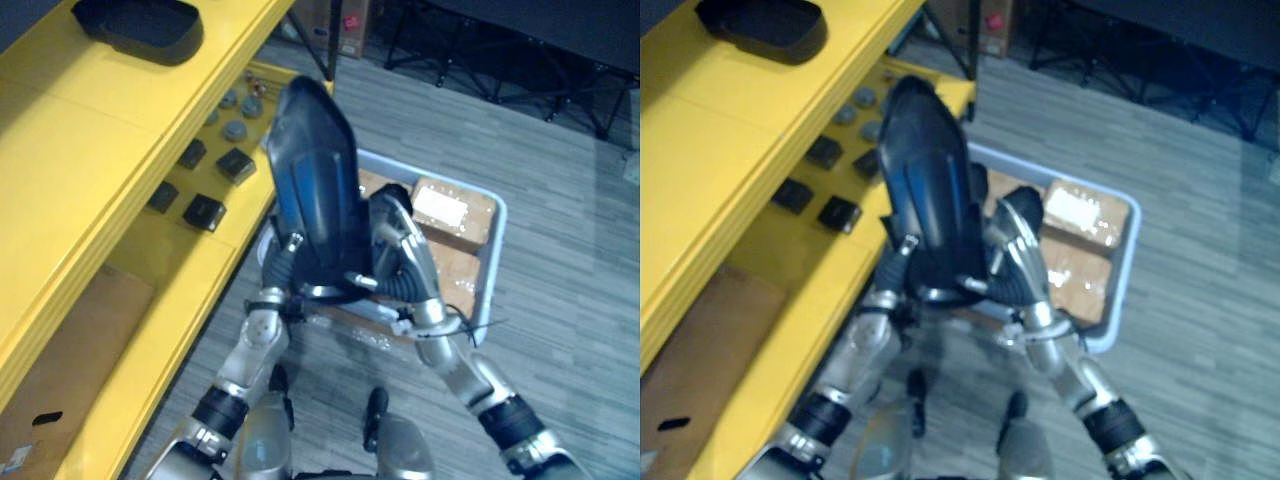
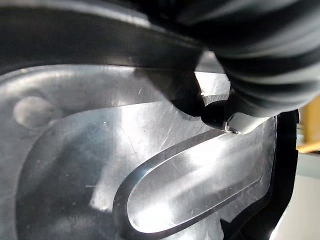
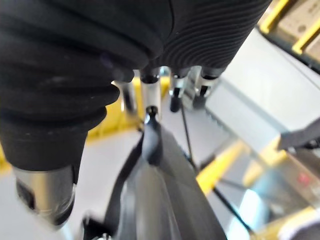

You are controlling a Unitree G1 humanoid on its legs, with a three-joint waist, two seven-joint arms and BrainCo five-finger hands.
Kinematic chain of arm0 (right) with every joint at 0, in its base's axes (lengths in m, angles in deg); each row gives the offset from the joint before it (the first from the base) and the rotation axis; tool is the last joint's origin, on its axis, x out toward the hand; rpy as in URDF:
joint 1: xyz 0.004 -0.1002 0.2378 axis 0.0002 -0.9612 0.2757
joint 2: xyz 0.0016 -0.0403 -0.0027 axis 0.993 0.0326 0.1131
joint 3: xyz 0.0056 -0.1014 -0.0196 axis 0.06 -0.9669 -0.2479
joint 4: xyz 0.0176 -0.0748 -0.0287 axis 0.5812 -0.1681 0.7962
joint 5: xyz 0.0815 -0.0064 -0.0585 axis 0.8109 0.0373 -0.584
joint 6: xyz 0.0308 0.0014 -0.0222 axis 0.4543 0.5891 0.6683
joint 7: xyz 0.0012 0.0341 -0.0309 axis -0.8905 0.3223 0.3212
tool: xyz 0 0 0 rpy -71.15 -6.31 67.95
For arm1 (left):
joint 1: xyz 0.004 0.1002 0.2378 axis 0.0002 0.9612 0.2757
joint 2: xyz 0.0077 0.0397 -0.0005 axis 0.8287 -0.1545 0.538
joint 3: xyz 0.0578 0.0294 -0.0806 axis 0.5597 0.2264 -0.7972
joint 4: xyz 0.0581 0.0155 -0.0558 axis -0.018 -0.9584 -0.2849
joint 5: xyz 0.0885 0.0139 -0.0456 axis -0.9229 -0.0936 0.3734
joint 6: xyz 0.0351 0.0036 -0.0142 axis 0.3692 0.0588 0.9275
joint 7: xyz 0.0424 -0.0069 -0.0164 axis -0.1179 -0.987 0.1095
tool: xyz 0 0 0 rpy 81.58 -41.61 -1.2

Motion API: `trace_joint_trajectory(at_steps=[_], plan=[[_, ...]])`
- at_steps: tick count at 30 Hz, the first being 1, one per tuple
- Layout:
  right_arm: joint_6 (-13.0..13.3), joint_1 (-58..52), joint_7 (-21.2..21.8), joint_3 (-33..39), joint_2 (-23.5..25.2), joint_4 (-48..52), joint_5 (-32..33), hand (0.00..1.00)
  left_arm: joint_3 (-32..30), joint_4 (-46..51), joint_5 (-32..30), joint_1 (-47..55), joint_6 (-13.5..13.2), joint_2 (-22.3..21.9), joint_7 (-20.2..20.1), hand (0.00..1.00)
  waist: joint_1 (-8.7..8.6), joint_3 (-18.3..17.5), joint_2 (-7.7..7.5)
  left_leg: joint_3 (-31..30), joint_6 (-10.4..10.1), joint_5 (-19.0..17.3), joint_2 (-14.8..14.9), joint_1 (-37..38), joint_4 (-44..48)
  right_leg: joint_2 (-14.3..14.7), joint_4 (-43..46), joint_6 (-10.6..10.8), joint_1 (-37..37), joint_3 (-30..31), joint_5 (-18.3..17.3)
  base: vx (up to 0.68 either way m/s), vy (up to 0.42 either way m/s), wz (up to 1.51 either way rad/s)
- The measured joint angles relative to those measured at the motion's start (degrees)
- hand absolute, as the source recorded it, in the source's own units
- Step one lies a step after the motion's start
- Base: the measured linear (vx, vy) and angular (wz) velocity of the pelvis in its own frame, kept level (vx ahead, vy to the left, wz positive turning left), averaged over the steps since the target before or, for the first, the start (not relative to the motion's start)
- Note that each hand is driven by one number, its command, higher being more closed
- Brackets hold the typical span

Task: Walk over and take plastic housings, then place them on the shelf

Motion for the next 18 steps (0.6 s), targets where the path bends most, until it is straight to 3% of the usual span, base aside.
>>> trace_joint_trajectory(at_steps=[6,9,11,15,18], plan=[[0.0,-1.2,-1.6,8.9,1.3,3.8,8.2,0.0,-4.9,1.8,-15.7,1.6,0.0,-1.5,10.7,1.0,-0.17,-1.7,-0.26,0.2,0.0,0.0,0.0,0.6,-0.4,0.0,0.0,0.0,0.2,0.1,0.1,0.0,0.001,-0.02],[0.2,-4.0,-1.8,11.8,2.0,6.6,12.4,0.0,-6.7,3.9,-19.4,3.8,0.1,-1.9,13.3,1.0,-0.5,-2.6,-0.44,0.2,0.0,0.0,0.0,0.7,-0.4,0.0,0.0,0.0,0.3,0.1,0.1,0.0,0.0,0.0],[2.0,-6.9,-1.8,15.2,3.3,8.9,16.7,0.0,-8.7,5.4,-22.9,5.8,0.1,-2.4,15.8,1.0,-1.03,-2.8,-0.63,0.2,0.0,0.0,0.0,1.0,-0.4,0.0,-0.1,0.0,0.5,0.1,0.1,0.0,0.0,0.0],[4.1,-10.0,-1.5,18.5,4.4,9.9,21.3,0.0,-10.1,6.0,-25.2,8.1,0.1,-2.8,18.5,1.0,-1.13,-3.0,-0.79,1.4,-0.1,-0.4,0.2,2.2,-0.6,0.1,-0.5,-0.1,1.1,1.0,0.2,-0.03,0.017,-0.14],[5.7,-16.4,3.6,22.2,7.6,11.7,30.2,0.0,-12.2,6.8,-24.5,10.4,-3.4,-3.2,19.1,1.0,-2.57,-3.3,-1.04,2.1,-0.1,-1.1,0.2,2.5,-0.7,0.1,-1.5,-0.4,1.1,1.8,0.0,-0.03,0.023,-0.11]])
